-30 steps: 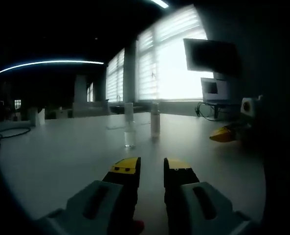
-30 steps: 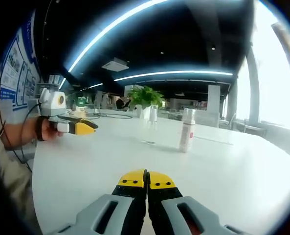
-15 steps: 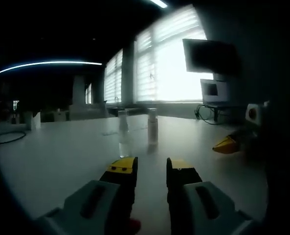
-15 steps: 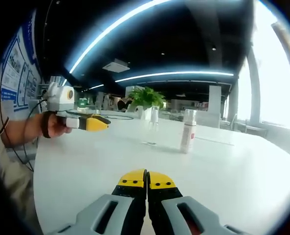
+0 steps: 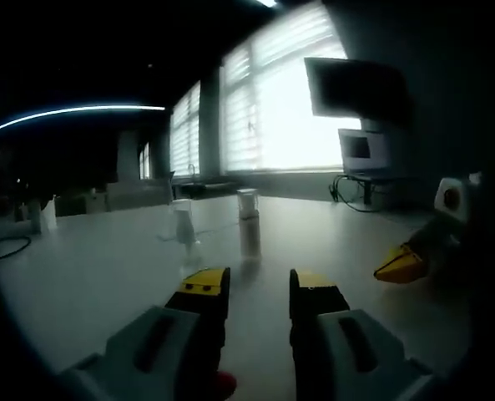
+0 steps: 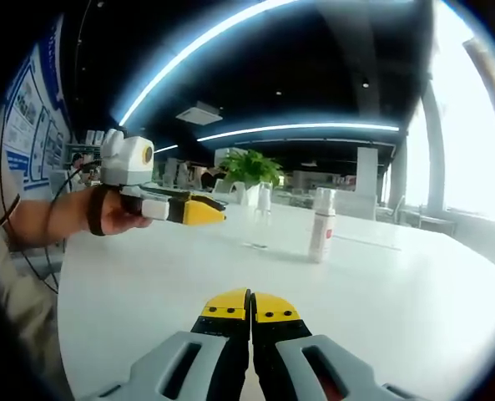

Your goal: Clamp pump bottle remove cover press pump head put on cover

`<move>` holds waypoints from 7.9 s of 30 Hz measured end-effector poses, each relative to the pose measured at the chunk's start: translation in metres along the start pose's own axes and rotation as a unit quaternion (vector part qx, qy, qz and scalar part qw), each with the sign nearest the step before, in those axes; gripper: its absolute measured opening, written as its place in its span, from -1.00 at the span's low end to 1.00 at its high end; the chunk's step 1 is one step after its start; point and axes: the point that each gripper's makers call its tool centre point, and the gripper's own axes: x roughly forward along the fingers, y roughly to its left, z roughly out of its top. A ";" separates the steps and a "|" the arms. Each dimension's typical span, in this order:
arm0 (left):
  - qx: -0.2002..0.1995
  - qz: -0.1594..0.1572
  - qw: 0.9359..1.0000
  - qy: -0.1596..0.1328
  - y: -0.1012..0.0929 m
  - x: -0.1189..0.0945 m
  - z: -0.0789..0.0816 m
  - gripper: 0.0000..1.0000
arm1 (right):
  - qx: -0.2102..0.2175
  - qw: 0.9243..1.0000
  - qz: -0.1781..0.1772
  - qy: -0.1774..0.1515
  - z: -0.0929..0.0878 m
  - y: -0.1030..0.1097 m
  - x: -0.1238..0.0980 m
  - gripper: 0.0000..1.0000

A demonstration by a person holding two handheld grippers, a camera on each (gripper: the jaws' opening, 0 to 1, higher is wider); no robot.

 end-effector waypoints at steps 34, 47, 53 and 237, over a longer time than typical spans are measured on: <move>0.001 0.021 0.999 0.029 0.003 0.096 -0.006 -0.49 | -0.007 1.000 0.001 -0.004 0.001 0.001 -0.001 -1.00; 0.001 0.020 0.999 0.034 -0.002 0.135 -0.011 -0.48 | -0.008 1.000 0.004 -0.005 0.002 0.004 -0.002 -1.00; 0.006 0.029 0.999 0.036 0.001 0.151 -0.015 -0.47 | -0.009 1.000 0.006 -0.005 0.003 0.005 -0.002 -1.00; -0.026 -0.207 0.978 -0.018 -0.097 -0.064 -0.024 -0.73 | -0.039 0.999 -0.007 0.023 -0.009 0.003 0.003 -1.00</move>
